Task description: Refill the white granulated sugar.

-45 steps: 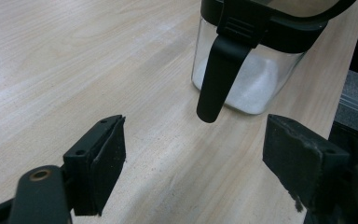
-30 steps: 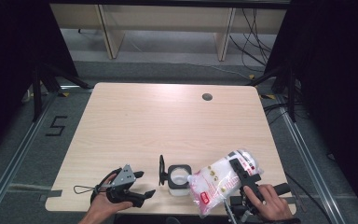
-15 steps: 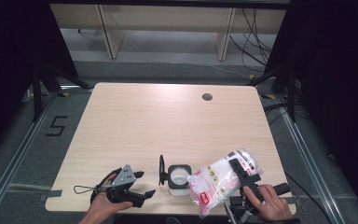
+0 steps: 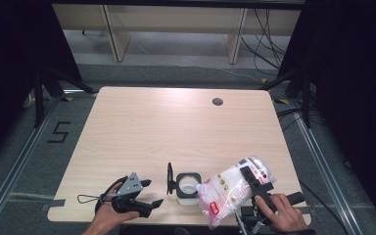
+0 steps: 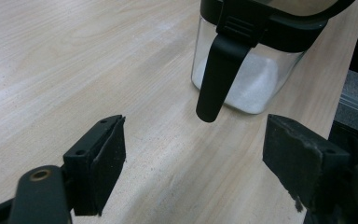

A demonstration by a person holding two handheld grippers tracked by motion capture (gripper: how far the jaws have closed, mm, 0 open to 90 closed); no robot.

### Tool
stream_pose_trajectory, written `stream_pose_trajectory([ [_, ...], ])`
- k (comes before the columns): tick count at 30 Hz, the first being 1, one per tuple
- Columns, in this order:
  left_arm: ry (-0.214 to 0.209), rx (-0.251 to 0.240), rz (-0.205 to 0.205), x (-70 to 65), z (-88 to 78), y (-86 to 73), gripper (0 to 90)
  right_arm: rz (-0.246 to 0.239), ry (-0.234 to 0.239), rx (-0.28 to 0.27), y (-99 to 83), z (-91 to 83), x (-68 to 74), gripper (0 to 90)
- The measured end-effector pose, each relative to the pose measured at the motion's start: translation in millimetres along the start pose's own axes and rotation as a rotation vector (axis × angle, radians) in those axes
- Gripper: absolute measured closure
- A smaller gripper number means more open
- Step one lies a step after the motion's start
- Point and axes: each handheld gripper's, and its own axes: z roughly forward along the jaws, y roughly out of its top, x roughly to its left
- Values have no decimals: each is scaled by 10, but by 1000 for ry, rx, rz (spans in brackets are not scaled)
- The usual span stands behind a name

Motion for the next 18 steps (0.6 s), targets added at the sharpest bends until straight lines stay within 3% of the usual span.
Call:
stream_pose_trajectory([
  [1, 0, 0, 0, 0, 0, 0, 208, -20, -3, -7, 1, 4, -13, 428],
  [6, 0, 0, 0, 1, 2, 0, 208, -20, -9, -11, 3, 2, -20, 428],
  [11, 0, 0, 1, 1, 1, 0, 208, -8, 2, -2, -5, 0, -2, 428],
  [13, 1, 0, -9, -2, 2, -2, 208, 28, 10, 8, -8, -3, 24, 427],
  [14, 7, 12, 3, 10, -3, 0, 208, -5, -2, -7, -4, 4, -3, 428],
  [18, 1, 3, 8, 7, -2, 1, 208, -23, -8, -17, 0, 5, -26, 428],
])
